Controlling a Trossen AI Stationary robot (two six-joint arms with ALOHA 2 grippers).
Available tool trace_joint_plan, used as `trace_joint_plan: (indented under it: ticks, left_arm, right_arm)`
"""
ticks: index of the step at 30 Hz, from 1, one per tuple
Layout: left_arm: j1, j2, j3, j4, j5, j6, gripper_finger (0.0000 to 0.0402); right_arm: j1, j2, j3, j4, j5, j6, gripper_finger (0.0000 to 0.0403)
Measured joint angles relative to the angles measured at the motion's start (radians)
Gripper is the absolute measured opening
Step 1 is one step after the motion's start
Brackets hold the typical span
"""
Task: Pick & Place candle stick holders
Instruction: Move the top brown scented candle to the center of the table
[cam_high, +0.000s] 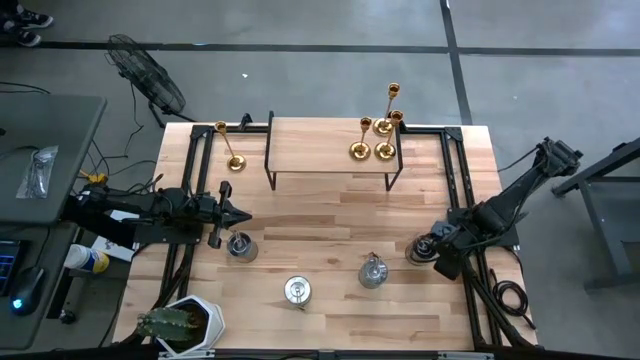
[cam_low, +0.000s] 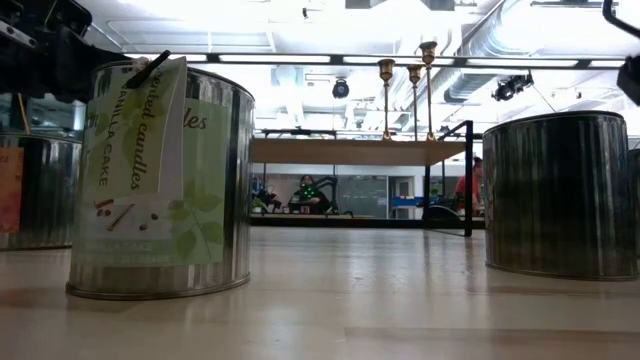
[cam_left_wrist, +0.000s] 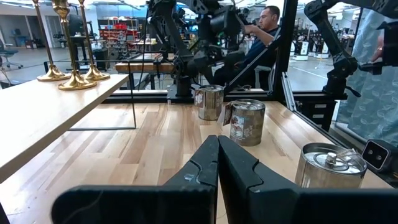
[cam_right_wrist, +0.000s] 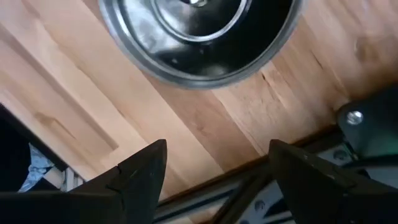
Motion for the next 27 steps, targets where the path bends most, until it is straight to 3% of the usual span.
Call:
trace_joint_plan:
  ticks: [5, 13, 27]
  left_arm:
    - [0.000, 0.000, 0.000, 0.000, -0.001, 0.000, 0.0000]
    - [0.000, 0.000, 0.000, 0.000, -0.003, 0.000, 0.0000]
    - [0.000, 0.000, 0.000, 0.000, -0.003, 0.000, 0.0000]
  right_arm:
    - [0.000, 0.000, -0.049, 0.054, 0.007, -0.015, 0.0275]
    - [-0.010, 0.013, -0.074, 0.140, 0.128, -0.218, 0.0275]
    - [-0.155, 0.226, -0.074, 0.428, 0.216, -0.525, 0.0275]
